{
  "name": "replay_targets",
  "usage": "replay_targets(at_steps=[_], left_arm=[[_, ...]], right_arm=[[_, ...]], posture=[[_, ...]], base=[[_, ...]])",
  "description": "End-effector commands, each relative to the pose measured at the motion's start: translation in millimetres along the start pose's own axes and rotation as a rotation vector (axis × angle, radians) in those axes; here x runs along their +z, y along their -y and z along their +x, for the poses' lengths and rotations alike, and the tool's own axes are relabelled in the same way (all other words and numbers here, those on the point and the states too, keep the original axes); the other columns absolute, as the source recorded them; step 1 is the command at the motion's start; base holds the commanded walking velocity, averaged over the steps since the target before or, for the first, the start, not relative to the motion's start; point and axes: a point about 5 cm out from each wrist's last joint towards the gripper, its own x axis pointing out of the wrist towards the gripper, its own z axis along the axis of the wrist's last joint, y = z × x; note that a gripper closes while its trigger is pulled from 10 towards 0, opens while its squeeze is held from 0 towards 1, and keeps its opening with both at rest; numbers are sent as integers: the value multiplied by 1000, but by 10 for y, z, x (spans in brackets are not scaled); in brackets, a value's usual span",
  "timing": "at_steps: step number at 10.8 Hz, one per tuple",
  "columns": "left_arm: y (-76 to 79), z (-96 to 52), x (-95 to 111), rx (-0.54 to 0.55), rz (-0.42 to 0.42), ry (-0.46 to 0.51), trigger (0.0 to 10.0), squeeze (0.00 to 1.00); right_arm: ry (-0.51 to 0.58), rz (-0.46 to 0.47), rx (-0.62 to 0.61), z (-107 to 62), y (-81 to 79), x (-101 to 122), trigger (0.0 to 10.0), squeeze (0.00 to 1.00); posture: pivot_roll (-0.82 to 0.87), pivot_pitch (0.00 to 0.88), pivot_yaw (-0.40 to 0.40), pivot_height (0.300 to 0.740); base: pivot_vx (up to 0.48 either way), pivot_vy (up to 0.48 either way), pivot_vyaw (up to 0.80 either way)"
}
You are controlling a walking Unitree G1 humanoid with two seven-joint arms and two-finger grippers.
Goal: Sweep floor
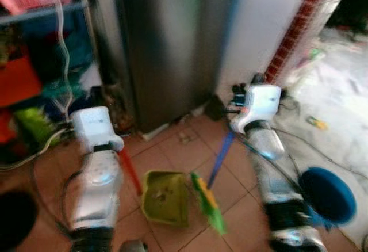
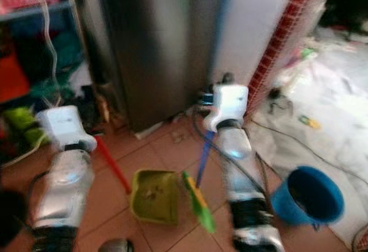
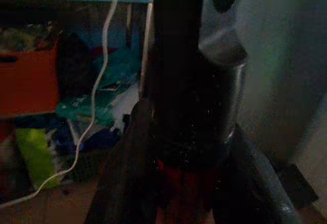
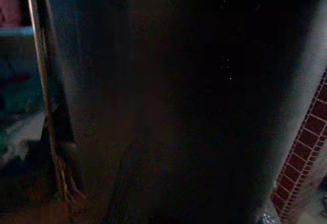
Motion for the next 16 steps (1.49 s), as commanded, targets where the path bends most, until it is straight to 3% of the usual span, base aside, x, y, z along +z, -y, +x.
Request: replay_targets(at_steps=[1,6,9,16], left_arm=[[169,25,187,-52,-18,83,10000,0],[211,65,206,-58,-10,89,10000,0],[222,60,196,-54,-17,83,10000,0],[236,63,279,-31,3,124,10000,0]], right_arm=[[56,-13,-42,-8,150,117,10000,0],[53,-3,-38,-23,142,110,10000,0],[73,-48,-27,-38,132,135,10000,0],[81,-65,-24,-21,141,147,10000,0]], posture=[[-45,0,-52,740],[-55,0,-50,740],[-59,0,-51,740],[-53,0,-52,740]], base=[[450,0,0],[452,0,0],[444,0,183],[0,0,625]])
